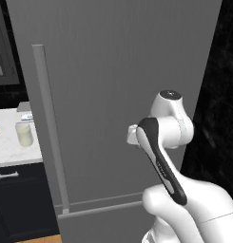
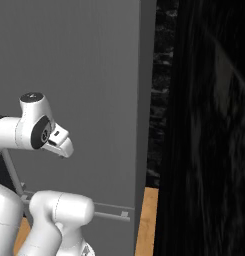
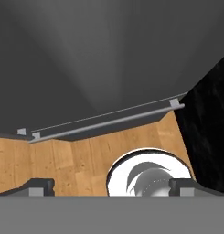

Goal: Grab a lemon wedge from the fridge and one ice cube from the ice bowl, and put them in the glass of lemonade.

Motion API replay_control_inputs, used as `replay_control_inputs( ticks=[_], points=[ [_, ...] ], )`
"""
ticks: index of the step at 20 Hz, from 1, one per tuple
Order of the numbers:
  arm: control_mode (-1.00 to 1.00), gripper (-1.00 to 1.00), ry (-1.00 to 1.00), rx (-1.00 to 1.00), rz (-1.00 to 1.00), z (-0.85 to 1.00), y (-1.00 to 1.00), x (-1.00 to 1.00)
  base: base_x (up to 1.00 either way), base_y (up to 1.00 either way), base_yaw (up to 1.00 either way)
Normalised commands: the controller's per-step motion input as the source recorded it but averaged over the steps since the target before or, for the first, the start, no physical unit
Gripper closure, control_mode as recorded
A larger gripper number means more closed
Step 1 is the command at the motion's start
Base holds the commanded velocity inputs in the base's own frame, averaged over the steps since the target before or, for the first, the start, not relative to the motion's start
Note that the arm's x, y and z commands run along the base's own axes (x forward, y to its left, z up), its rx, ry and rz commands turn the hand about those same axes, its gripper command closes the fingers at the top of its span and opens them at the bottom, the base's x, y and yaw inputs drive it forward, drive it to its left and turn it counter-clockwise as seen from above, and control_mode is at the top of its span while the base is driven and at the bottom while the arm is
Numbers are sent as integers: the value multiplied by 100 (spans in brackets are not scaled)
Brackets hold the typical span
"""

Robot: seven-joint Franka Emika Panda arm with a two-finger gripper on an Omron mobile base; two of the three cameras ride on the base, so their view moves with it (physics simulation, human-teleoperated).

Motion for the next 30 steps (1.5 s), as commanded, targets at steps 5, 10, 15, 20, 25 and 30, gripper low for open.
replay_control_inputs(
  ticks=[5, 10, 15, 20, 25, 30],
  points=[
    [-100, -100, 0, 0, 0, 0, 0, 0, 0, 0, 0],
    [-100, -100, 1, 0, 0, -1, 0, 0, 0, 0, 0],
    [100, -100, 0, 0, 0, 0, 5, 0, 0, 71, -3],
    [100, -100, 0, 0, 0, 0, 0, 0, 0, 100, -6],
    [100, -100, 0, 0, 0, 0, 0, 0, 1, 100, -18],
    [100, -100, 0, 0, 0, 0, 0, 0, 30, 100, -44]
  ],
)
